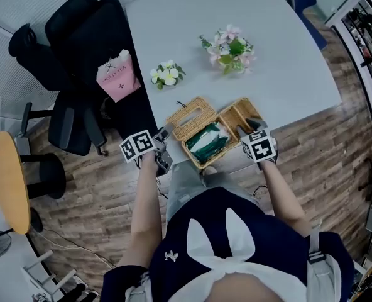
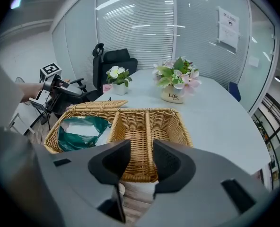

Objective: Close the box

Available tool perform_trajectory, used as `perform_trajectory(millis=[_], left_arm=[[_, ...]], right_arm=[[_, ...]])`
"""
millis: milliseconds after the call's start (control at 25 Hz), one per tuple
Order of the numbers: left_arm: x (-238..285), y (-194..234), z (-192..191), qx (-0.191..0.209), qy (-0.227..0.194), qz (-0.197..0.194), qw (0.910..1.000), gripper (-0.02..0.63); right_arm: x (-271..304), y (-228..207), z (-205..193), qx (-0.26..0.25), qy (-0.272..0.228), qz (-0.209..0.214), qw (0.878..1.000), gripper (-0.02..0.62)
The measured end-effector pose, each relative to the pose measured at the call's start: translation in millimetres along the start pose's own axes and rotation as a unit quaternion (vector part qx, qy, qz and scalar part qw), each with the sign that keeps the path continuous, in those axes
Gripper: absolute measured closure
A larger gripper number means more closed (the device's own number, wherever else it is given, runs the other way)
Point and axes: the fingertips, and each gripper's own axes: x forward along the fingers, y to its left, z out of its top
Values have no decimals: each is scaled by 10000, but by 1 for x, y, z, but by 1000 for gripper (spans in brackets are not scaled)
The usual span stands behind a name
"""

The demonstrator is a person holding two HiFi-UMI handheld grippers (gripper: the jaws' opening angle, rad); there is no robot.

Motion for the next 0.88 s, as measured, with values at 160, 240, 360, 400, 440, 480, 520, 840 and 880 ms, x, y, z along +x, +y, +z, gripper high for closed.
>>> perform_trajectory(millis=[160,240,360,400,440,480,520,840,880], left_arm=[[11,7,7,-466,92,-247,9986,380],[16,12,6,-648,175,-319,9972,380],[23,19,1,-840,335,-372,9952,380],[25,20,1,-893,385,-395,9945,380],[27,21,0,-948,439,-421,9936,380],[29,22,-1,-999,492,-442,9928,380],[32,24,-1,-1046,539,-447,9920,380],[42,25,-5,-1329,702,-664,9864,413],[42,24,-5,-1357,695,-698,9858,425]], right_arm=[[3,-12,-1,95,48,-309,9995,534],[3,-13,-1,103,69,-320,9994,546],[3,-13,-2,49,118,-316,9994,546],[3,-12,-2,54,134,-327,9994,546],[2,-12,-2,83,148,-333,9993,548],[2,-11,-2,123,160,-337,9992,548],[2,-11,-2,164,169,-345,9991,548],[2,-10,-3,254,286,-335,9987,548],[2,-10,-3,269,301,-312,9987,548]])
